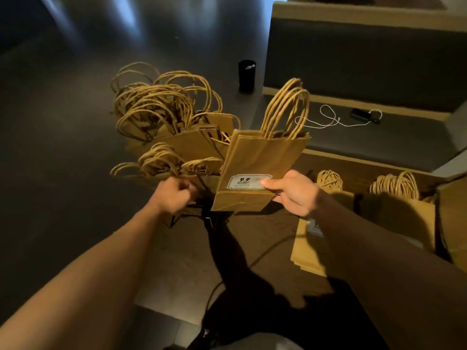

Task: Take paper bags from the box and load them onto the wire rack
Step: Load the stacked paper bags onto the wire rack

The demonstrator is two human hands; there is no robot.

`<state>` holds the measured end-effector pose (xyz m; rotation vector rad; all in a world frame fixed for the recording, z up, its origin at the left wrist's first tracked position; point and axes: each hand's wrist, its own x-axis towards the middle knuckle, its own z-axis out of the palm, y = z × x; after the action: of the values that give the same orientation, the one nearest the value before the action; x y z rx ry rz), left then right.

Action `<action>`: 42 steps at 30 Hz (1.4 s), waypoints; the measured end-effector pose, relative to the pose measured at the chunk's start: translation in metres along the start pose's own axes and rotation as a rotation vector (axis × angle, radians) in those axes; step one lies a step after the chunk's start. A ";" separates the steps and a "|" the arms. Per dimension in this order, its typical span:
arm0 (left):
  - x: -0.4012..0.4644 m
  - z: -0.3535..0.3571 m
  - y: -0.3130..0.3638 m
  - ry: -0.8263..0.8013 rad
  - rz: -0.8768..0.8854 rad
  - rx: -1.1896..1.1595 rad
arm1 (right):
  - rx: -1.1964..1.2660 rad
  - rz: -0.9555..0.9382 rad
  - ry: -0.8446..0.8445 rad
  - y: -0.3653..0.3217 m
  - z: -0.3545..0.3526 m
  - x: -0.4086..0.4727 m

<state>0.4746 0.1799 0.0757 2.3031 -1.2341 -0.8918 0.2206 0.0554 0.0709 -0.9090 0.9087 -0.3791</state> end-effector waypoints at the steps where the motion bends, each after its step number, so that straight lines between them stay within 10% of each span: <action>1: 0.001 -0.007 -0.002 0.048 0.012 0.017 | -0.004 -0.018 0.021 -0.001 0.009 0.002; 13: 0.029 -0.028 -0.037 -0.205 0.134 0.418 | -0.147 -0.124 0.253 -0.003 0.079 0.037; 22: 0.063 -0.042 -0.054 -0.179 0.232 0.429 | -0.203 -0.136 0.290 0.006 0.105 0.056; 36: 0.111 -0.013 -0.053 -0.739 0.103 0.514 | -0.088 -0.250 0.250 0.009 0.095 0.065; 42: 0.113 -0.015 -0.057 -0.711 0.136 0.493 | -0.131 -0.210 0.207 0.014 0.088 0.065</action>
<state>0.5660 0.1161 0.0134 2.2676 -2.0687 -1.5786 0.3286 0.0678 0.0513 -1.1047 1.0396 -0.6084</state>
